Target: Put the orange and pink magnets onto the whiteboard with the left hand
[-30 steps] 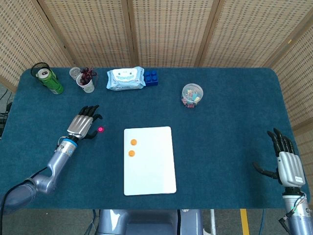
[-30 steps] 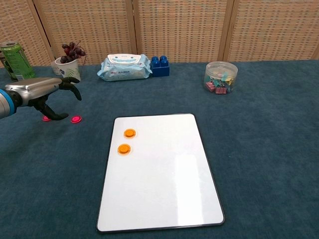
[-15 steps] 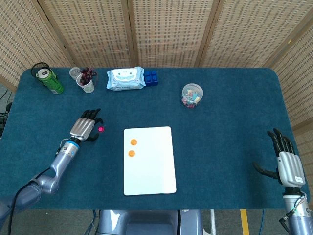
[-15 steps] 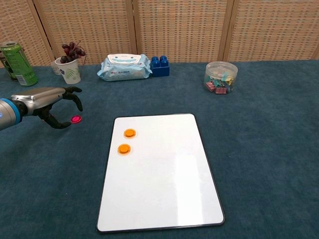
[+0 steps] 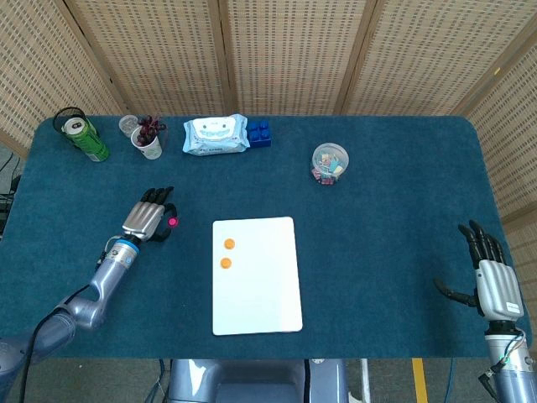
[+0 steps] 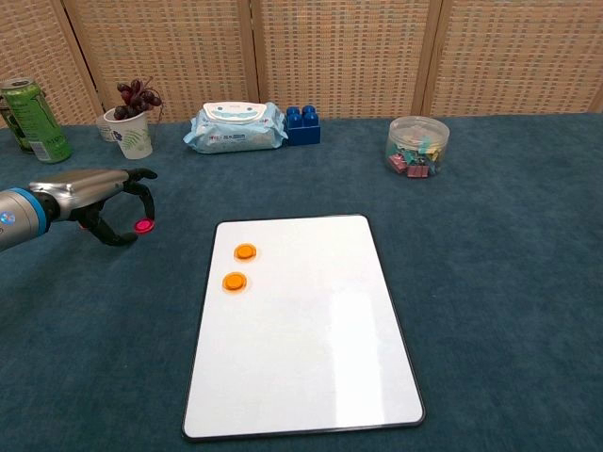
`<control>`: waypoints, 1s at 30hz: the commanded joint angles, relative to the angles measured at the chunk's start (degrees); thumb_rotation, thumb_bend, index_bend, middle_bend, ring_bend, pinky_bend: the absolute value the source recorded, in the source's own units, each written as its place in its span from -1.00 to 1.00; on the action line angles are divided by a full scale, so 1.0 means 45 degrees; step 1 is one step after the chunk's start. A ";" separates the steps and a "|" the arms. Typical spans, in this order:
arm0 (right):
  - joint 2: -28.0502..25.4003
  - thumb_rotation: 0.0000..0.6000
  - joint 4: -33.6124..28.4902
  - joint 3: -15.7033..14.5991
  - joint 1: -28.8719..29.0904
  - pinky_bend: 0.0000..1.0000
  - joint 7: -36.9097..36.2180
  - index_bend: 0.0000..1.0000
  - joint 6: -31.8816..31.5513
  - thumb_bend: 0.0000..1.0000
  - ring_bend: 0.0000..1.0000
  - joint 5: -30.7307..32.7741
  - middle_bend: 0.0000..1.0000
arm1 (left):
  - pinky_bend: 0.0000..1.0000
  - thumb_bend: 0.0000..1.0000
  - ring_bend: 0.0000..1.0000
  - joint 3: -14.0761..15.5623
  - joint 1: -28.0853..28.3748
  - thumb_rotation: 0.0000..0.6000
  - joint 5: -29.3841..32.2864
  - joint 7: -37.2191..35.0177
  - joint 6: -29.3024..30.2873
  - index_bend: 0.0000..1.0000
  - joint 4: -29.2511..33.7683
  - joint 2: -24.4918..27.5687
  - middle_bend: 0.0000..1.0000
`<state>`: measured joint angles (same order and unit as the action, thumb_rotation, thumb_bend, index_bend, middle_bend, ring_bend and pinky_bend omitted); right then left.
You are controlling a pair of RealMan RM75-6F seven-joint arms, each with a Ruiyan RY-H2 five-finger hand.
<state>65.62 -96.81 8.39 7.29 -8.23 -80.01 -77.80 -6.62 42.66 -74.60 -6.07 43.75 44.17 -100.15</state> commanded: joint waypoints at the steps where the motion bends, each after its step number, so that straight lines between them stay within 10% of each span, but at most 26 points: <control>1: -0.0001 1.00 -0.0005 0.0003 -0.0002 -1.00 -0.0006 -1.00 -0.0005 -0.48 -1.00 0.0001 -1.00 | -1.00 -0.19 -1.00 -0.0027 0.0002 1.00 0.0084 0.0168 -0.0088 0.00 -0.0060 -0.0079 -1.00; 10: 0.0000 1.00 -0.0002 0.0004 -0.0008 -1.00 -0.0049 -1.00 -0.0011 -0.48 -1.00 -0.0008 -1.00 | -1.00 -0.18 -1.00 -0.0207 -0.0046 1.00 -0.0004 0.0241 0.0378 0.11 0.0716 0.0296 -1.00; 18: -0.0002 1.00 -0.0004 -0.0006 -0.0008 -1.00 -0.0019 -1.00 -0.0022 -0.48 -1.00 -0.0032 -1.00 | -1.00 -0.19 -1.00 -0.0478 0.0465 1.00 -0.0640 0.1200 0.1124 0.11 0.4111 0.1169 -1.00; 30: -0.0045 1.00 0.0015 0.0001 -0.0003 -1.00 -0.0220 -1.00 0.0072 -0.48 -1.00 0.0023 -1.00 | -1.00 -0.19 -1.00 -0.1137 0.1818 1.00 0.1028 0.4049 -0.0047 0.11 0.4841 -0.0259 -1.00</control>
<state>65.43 -96.74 8.39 7.26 -9.21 -79.70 -77.71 -11.37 50.11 -70.83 11.23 44.17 65.90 -100.45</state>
